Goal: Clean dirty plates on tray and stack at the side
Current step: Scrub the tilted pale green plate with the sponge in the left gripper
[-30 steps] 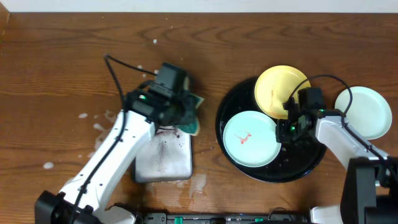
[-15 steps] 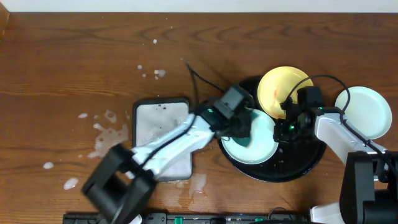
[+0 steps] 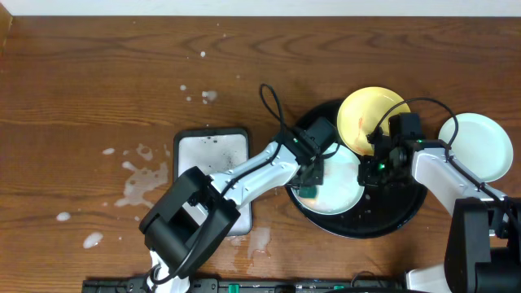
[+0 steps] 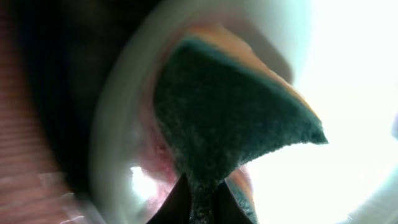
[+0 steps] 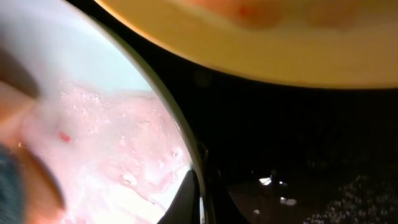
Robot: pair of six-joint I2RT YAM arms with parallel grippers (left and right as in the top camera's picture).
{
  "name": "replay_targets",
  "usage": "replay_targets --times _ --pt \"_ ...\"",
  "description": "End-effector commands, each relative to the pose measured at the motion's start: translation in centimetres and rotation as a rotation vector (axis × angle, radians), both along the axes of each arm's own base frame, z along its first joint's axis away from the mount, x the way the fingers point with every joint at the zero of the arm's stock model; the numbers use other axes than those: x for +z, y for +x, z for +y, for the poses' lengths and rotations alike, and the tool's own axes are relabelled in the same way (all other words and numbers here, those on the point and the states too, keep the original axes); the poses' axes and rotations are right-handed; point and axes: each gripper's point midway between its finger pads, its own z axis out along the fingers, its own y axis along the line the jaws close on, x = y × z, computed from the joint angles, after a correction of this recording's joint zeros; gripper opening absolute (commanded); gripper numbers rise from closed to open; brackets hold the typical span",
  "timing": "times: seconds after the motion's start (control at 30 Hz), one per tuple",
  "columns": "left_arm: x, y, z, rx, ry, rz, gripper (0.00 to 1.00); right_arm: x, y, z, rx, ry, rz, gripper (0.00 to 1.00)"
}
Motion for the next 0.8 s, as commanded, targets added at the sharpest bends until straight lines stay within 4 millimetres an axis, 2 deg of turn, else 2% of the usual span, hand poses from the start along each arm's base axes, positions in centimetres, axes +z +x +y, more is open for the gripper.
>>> replay_targets --times 0.0,0.1,0.17,0.27,0.4,0.5,0.6,0.77 --pt "-1.8 2.4 8.0 0.061 0.381 -0.118 0.07 -2.2 -1.7 -1.0 0.008 -0.078 0.080 0.01" --pt "-1.2 3.1 7.9 0.060 0.392 -0.146 0.07 -2.2 -1.8 -1.0 0.009 -0.078 0.084 0.01" --pt "-1.4 3.3 6.8 0.062 0.338 -0.146 0.07 -2.2 -1.9 -1.1 0.009 -0.078 0.086 0.01" --pt "-2.0 2.7 2.5 0.042 0.122 -0.067 0.07 -2.2 -1.9 -1.1 0.009 -0.078 0.088 0.01" --pt "-1.6 1.0 -4.7 -0.037 -0.226 0.063 0.08 -2.2 -1.9 -1.0 0.009 -0.078 0.088 0.01" --pt "-1.9 -0.4 -7.8 -0.048 -0.348 0.138 0.08 -2.2 -1.9 -1.1 0.009 -0.078 0.088 0.01" --pt "-2.6 -2.0 -9.4 -0.077 -0.385 0.183 0.07 -2.2 -2.0 -1.1 0.009 -0.078 0.091 0.01" --pt "-2.9 -4.2 -10.1 -0.121 -0.368 0.217 0.08 -2.2 -2.1 -1.1 0.009 -0.078 0.094 0.01"
